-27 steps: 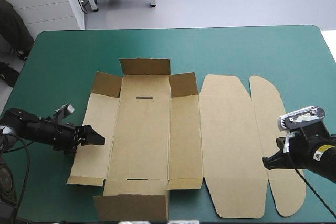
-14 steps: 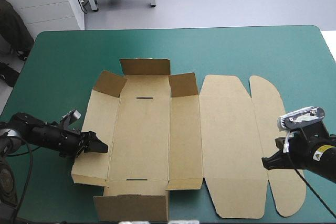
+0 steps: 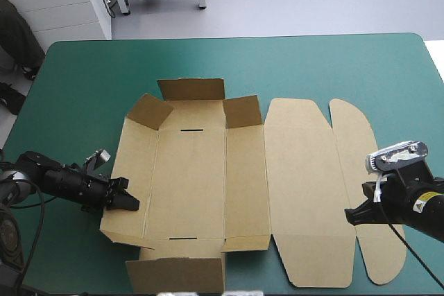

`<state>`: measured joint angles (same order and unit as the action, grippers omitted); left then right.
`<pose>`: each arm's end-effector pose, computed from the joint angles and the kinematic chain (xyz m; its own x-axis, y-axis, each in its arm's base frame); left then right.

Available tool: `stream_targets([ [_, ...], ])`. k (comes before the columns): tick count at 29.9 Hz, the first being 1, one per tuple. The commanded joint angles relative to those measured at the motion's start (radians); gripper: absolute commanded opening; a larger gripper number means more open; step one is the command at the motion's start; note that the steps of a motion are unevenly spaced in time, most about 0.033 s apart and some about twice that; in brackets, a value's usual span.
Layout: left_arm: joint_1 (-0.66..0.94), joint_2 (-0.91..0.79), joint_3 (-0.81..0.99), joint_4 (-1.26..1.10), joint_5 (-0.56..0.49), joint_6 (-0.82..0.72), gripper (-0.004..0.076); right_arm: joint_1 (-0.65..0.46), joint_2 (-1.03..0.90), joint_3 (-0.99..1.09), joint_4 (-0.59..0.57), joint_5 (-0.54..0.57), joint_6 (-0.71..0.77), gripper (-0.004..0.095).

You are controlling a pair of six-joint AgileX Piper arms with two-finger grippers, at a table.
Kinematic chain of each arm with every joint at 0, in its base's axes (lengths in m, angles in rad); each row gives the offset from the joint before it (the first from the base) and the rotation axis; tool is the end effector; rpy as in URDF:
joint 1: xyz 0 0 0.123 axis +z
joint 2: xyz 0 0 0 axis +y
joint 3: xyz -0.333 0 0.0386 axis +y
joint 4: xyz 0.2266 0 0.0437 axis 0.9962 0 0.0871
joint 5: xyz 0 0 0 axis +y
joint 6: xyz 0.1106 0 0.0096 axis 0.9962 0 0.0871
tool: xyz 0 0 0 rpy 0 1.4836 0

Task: Fold the box

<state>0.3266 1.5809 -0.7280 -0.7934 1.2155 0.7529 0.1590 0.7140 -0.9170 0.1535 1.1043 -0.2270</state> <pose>0.2143 -0.0058 0.2343 -0.9997 -0.0233 -0.0055 -0.0128 0.7151 -0.6989 0.0594 0.0249 0.3791 -0.6666 -0.2643 -0.6969 -0.3589 0.9333 -0.0106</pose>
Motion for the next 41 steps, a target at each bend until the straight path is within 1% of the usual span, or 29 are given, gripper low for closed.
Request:
stream_targets([
  [1,-0.01,-0.023,-0.011,-0.027,0.003,0.011,-0.0008,-0.003,0.0,-0.024,0.006,-0.05,-0.008,-0.002],
  [6,-0.01,-0.023,-0.057,-0.055,0.021,0.036,-0.0008,-0.003,-0.001,-0.024,0.006,-0.048,-0.008,-0.002],
  [9,-0.01,-0.023,-0.138,-0.057,0.076,0.032,-0.0008,-0.003,-0.001,-0.024,0.006,-0.046,-0.005,-0.002],
  [13,-0.052,-0.042,-0.287,-0.009,0.082,-0.036,-0.0008,-0.003,-0.001,-0.025,0.005,-0.046,-0.005,-0.002],
  [16,-0.137,-0.048,-0.437,0.121,0.084,-0.119,-0.0008,-0.003,-0.001,-0.039,0.005,-0.046,-0.005,-0.002],
  [19,-0.248,-0.048,-0.614,0.294,0.084,-0.226,-0.0008,-0.003,-0.001,-0.069,0.005,-0.045,-0.005,-0.002],
  [21,-0.336,-0.044,-0.734,0.431,0.08,-0.271,-0.0008,-0.003,-0.001,-0.09,0.005,-0.036,-0.005,-0.002],
  [23,-0.414,-0.037,-0.836,0.555,0.065,-0.297,-0.0008,-0.003,-0.001,-0.113,0.005,-0.031,-0.005,-0.002],
  [28,-0.597,-0.01,-1.04,0.784,0.018,-0.275,-0.0007,-0.003,-0.001,-0.173,-0.036,0.006,-0.002,-0.002],
  [30,-0.662,0.0,-1.082,0.854,0.005,-0.23,-0.0007,-0.003,-0.001,-0.204,-0.055,0.036,0.003,-0.002],
  [32,-0.715,0.002,-1.087,0.903,-0.024,-0.194,-0.0007,-0.003,-0.001,-0.233,-0.07,0.06,0.005,-0.002],
  [39,-0.866,0.009,-1.064,1.001,-0.142,-0.136,-0.0008,-0.003,-0.001,-0.279,-0.077,0.064,0.022,-0.002],
  [41,-0.895,0.009,-1.06,1.014,-0.158,-0.125,-0.0008,-0.003,-0.001,-0.281,-0.077,0.066,0.038,-0.0019],
])
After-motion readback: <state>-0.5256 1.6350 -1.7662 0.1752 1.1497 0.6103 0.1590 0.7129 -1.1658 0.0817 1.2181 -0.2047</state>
